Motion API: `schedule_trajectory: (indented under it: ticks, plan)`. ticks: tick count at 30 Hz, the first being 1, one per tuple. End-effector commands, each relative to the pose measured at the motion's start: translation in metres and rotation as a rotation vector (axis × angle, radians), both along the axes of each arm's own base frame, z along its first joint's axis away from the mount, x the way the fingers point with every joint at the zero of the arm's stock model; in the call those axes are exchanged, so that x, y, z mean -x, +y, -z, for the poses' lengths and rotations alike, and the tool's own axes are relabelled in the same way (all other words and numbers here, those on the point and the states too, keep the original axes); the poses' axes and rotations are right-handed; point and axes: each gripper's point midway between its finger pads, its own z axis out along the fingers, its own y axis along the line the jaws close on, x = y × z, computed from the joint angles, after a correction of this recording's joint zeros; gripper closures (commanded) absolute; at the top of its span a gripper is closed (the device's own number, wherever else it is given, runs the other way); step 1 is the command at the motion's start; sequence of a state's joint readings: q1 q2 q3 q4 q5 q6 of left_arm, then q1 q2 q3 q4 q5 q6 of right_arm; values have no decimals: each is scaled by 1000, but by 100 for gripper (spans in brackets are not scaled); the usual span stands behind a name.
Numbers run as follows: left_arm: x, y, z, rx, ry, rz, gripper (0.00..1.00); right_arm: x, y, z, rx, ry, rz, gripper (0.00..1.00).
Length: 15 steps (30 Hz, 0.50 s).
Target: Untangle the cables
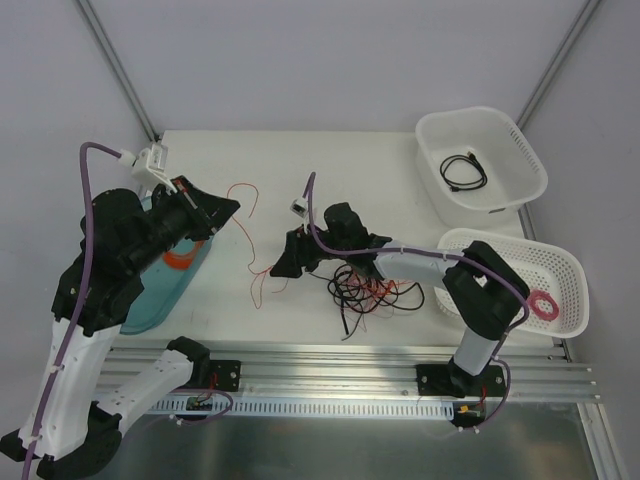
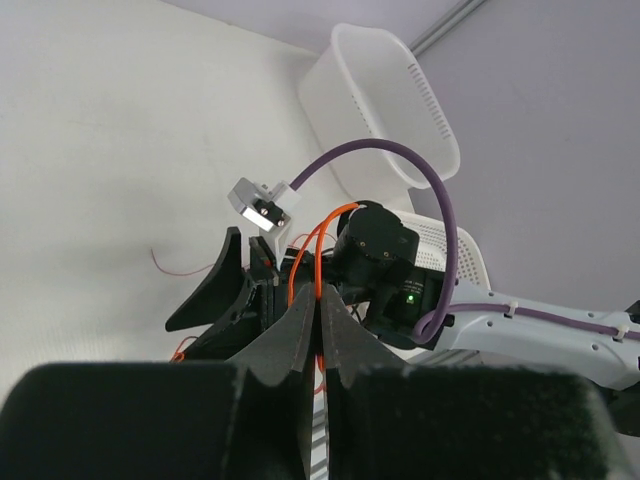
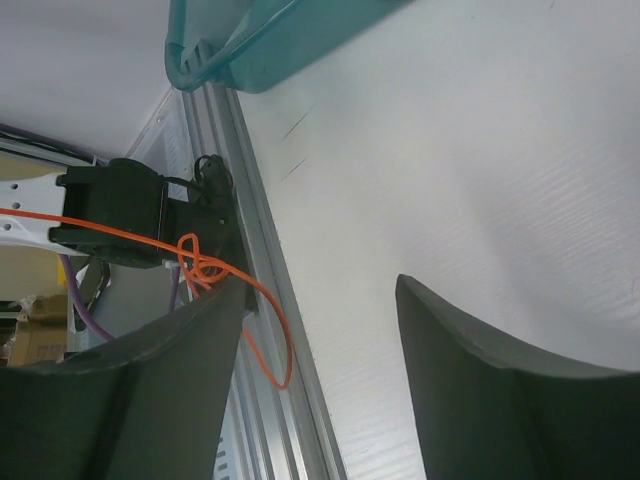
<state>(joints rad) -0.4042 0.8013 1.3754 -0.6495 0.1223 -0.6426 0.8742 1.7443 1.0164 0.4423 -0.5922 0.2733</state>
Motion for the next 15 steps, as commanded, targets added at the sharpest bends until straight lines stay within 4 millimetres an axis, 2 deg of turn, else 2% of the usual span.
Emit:
schedule_trajectory:
  ticks: [1, 2, 3, 5, 6, 8, 15]
  plan:
    - [2, -2, -14, 38, -47, 9, 100, 1, 16, -27, -91, -48, -51, 37]
    - [2, -2, -15, 41, -49, 11, 100, 0, 16, -25, -90, -45, -52, 42]
    - [2, -1, -16, 42, -54, 5, 100, 1, 15, -22, -86, -40, -53, 55]
    - [2, 1, -19, 40, -63, 0, 100, 2, 13, -18, -79, -38, -49, 73]
    - [2, 2, -18, 33, -67, -9, 100, 4, 12, -19, -80, -45, -52, 87]
    - [3, 6, -23, 30, -86, -24, 100, 4, 5, -10, -51, -43, -44, 99]
    - [7, 27, -31, 20, -140, -119, 100, -2, -23, 13, 19, 9, 26, 99]
